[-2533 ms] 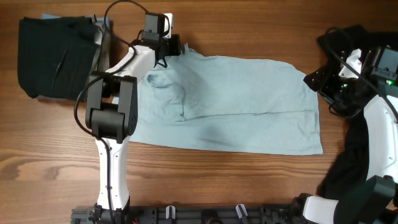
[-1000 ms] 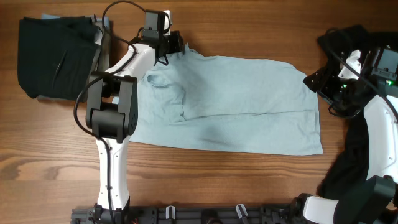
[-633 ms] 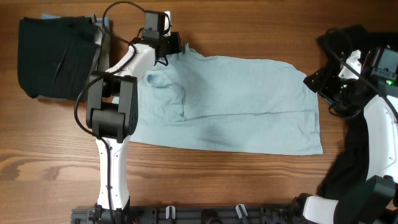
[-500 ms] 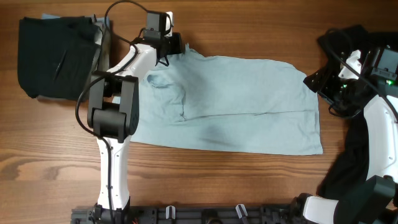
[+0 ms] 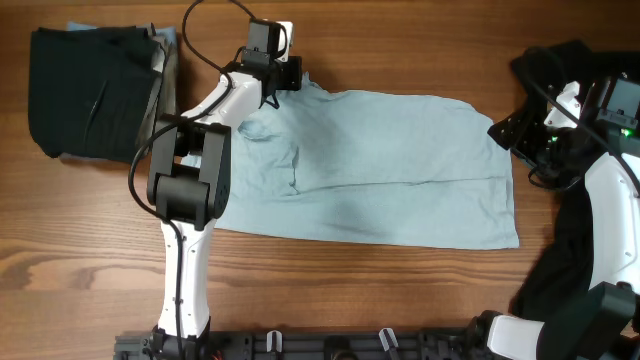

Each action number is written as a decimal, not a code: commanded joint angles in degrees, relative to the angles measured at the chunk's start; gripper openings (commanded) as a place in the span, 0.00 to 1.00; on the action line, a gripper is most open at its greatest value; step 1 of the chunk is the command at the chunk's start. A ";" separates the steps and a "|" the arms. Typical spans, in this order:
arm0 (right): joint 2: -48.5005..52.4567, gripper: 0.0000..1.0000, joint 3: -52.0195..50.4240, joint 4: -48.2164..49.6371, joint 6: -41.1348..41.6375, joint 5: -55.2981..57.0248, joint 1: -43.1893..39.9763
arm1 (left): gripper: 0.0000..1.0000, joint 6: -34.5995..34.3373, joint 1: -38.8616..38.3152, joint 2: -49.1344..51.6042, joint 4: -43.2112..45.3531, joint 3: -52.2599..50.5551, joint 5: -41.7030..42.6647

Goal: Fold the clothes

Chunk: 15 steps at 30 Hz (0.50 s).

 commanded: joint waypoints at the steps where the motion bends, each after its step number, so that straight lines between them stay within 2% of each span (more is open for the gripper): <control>1: -0.13 0.65 -0.07 -0.09 -0.04 1.66 0.24 | 0.04 2.93 0.94 -3.17 -0.42 0.07 -2.69; 15: -0.13 0.65 -0.07 -0.09 0.09 1.66 0.24 | 0.04 2.91 1.18 -7.72 0.79 0.04 -5.11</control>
